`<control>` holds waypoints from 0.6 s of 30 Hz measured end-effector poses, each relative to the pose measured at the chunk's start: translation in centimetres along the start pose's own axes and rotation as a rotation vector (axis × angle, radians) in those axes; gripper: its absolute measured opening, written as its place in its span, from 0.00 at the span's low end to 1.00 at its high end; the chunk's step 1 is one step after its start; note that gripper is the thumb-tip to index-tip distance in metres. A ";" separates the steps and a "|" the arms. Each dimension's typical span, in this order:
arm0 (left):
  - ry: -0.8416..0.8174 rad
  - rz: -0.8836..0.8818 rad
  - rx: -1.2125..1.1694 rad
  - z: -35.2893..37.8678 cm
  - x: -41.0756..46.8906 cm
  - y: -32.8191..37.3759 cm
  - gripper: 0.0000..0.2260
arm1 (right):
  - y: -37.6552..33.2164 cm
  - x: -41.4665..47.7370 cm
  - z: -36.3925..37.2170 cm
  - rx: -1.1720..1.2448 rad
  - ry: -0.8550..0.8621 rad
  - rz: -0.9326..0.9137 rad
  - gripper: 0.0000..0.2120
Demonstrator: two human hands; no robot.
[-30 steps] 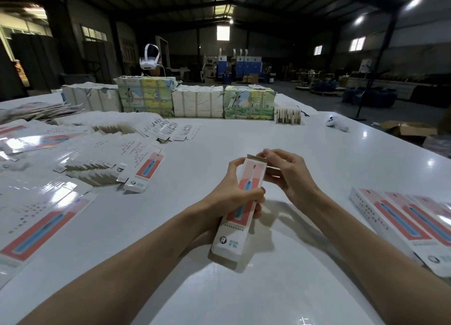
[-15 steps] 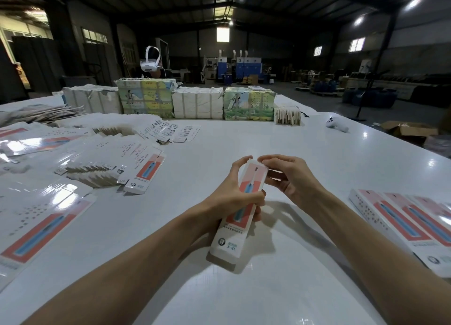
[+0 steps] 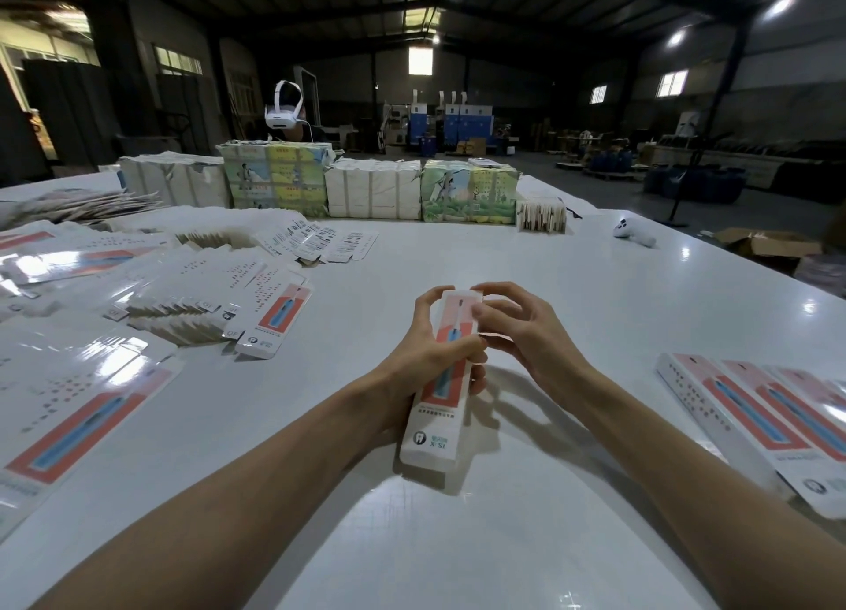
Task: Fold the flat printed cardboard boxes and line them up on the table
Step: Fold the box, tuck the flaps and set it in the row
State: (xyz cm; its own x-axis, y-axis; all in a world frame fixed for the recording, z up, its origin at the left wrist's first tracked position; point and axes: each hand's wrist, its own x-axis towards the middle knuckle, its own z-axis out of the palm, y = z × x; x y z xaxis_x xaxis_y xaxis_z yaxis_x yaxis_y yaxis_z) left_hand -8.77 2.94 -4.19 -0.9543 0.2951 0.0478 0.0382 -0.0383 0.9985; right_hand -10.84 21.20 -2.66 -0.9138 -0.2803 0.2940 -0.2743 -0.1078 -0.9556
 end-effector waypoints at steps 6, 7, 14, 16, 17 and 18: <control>-0.021 -0.016 -0.023 0.0 -0.1 0.1 0.41 | -0.2 0.0 0.1 -0.068 0.044 -0.063 0.09; -0.023 -0.020 -0.034 -0.1 -0.1 0.2 0.40 | -0.2 0.0 0.1 -0.075 0.053 -0.066 0.09; 0.059 -0.002 -0.209 0.8 0.2 -0.2 0.41 | 0.5 0.2 0.8 -0.199 0.084 -0.068 0.14; 0.110 0.004 -0.275 0.9 0.3 0.0 0.37 | 0.6 0.2 1.1 -0.393 0.097 -0.132 0.18; 0.119 0.016 -0.331 0.9 0.2 0.1 0.32 | 0.7 0.1 1.2 -0.507 0.103 -0.190 0.17; 0.112 0.039 -0.402 0.9 0.2 0.2 0.28 | 0.7 0.0 1.4 -0.614 0.101 -0.245 0.14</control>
State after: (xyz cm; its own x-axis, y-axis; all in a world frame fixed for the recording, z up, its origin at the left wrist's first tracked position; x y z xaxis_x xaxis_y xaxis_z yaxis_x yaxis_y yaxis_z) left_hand -8.65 3.83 -3.94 -0.9816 0.1816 0.0598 -0.0232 -0.4236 0.9055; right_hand -10.68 19.82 -3.29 -0.8189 -0.2224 0.5291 -0.5706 0.4139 -0.7093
